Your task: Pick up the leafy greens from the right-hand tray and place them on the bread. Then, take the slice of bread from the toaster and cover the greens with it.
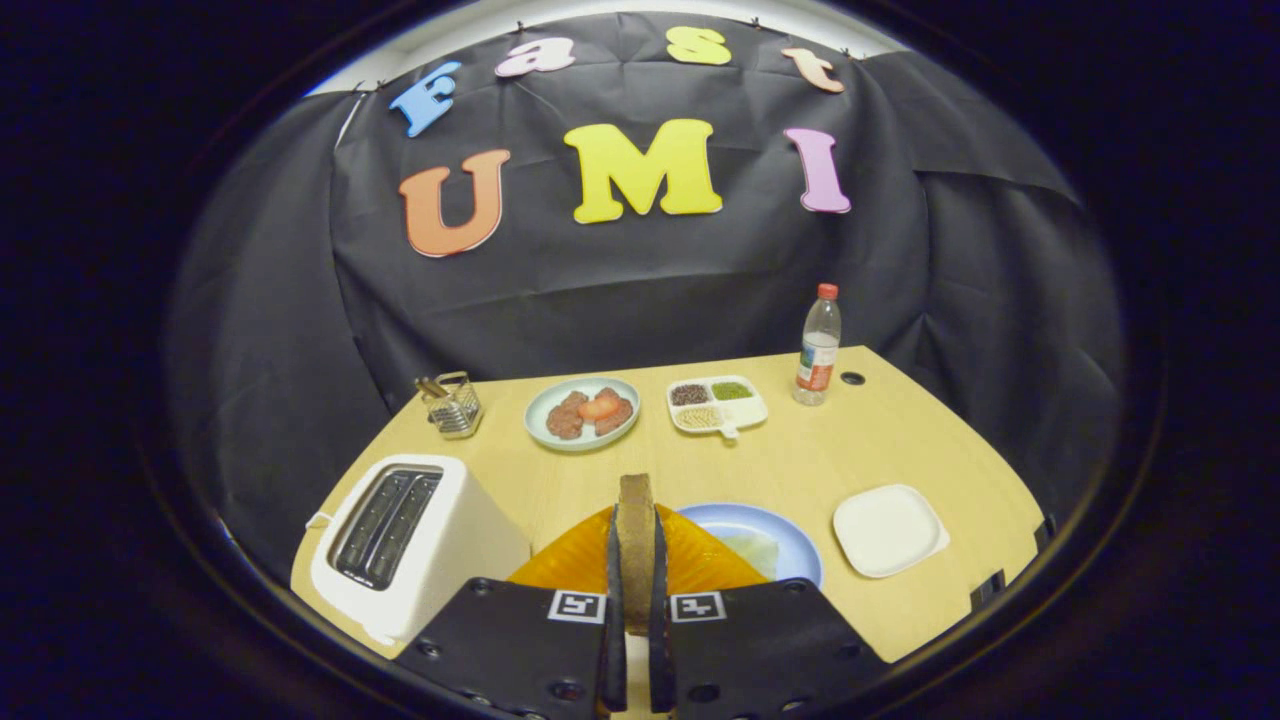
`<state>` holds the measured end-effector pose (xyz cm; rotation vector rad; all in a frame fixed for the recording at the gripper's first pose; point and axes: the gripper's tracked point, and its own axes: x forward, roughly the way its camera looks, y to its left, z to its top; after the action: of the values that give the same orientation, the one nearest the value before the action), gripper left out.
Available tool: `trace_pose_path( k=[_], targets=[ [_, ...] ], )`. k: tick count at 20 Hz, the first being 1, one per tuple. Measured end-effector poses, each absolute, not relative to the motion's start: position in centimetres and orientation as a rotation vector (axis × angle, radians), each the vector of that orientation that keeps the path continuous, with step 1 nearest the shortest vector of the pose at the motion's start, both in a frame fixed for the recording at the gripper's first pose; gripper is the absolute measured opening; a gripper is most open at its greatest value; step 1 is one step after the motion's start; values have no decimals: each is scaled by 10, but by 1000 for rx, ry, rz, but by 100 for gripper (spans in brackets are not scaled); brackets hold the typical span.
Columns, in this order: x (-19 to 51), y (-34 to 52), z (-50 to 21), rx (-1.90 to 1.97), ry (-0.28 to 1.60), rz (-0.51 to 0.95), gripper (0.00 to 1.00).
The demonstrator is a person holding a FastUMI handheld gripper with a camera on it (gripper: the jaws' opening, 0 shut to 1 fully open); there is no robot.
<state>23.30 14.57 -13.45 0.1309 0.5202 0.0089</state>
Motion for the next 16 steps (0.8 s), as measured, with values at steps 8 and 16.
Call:
trace_pose_path(
  k=[8, 16],
  targets=[
    [240, 115, -185, 173, 597, 24, 9],
    [250, 106, -183, 184, 546, 95, 9]
  ],
)
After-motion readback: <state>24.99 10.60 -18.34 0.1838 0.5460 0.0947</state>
